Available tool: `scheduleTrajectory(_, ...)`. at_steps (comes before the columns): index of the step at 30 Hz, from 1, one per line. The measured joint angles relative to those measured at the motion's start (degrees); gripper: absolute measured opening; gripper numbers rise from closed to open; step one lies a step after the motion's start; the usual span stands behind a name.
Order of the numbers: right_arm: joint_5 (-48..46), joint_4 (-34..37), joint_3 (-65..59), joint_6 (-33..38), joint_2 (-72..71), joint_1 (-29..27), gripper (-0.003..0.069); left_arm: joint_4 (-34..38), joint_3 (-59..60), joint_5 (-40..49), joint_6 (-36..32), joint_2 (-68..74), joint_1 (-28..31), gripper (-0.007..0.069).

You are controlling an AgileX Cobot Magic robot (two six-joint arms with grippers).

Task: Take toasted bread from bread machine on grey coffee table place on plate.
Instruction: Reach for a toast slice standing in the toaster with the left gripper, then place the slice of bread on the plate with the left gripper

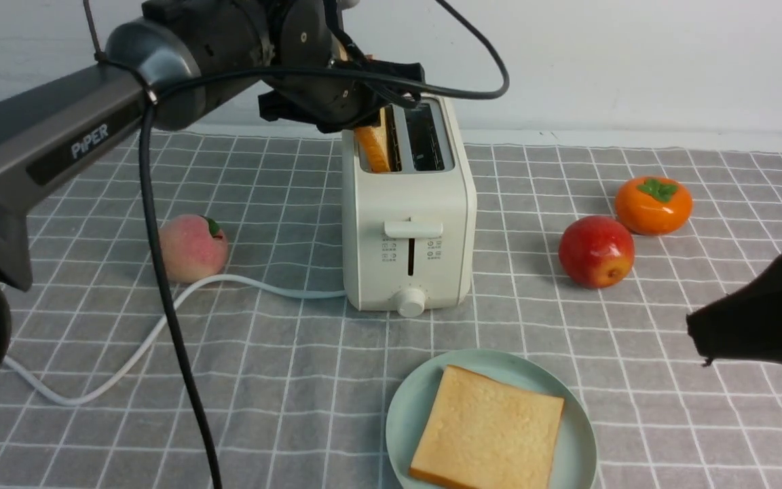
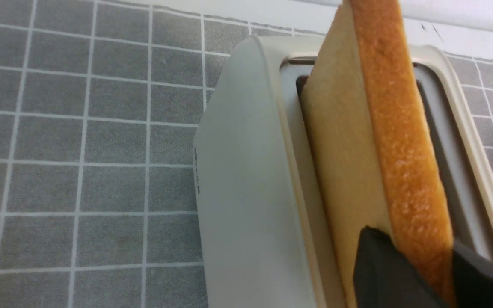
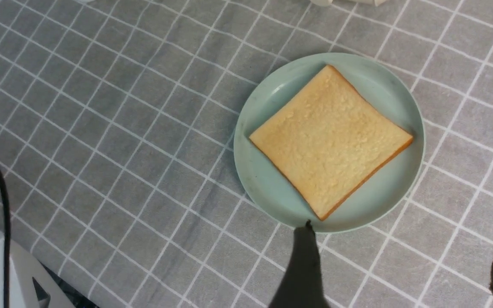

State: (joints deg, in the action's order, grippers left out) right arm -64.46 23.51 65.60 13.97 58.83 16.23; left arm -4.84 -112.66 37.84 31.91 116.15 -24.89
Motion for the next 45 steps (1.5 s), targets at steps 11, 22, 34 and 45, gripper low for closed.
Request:
scheduleTrajectory(11,0.0,-4.49,0.0,0.0,0.0,0.0,0.0542,-8.84,0.0,14.42,-0.72,-20.02,0.0,0.0074)
scheduleTrajectory(22,0.05,-4.04,0.0,0.0,0.0,0.0,0.0538,28.63,26.69,19.78,-27.34,-35.84,0.0,0.0074)
scheduleTrajectory(34,0.52,-2.74,0.0,0.0,0.0,0.0,0.0537,81.13,51.36,0.16,-65.6,-19.99,-4.4,0.0074)
scheduleTrajectory(45,0.47,-2.11,0.0,0.0,0.0,0.0,0.0537,77.79,51.48,-4.92,-63.35,-13.04,-4.86,0.0239)
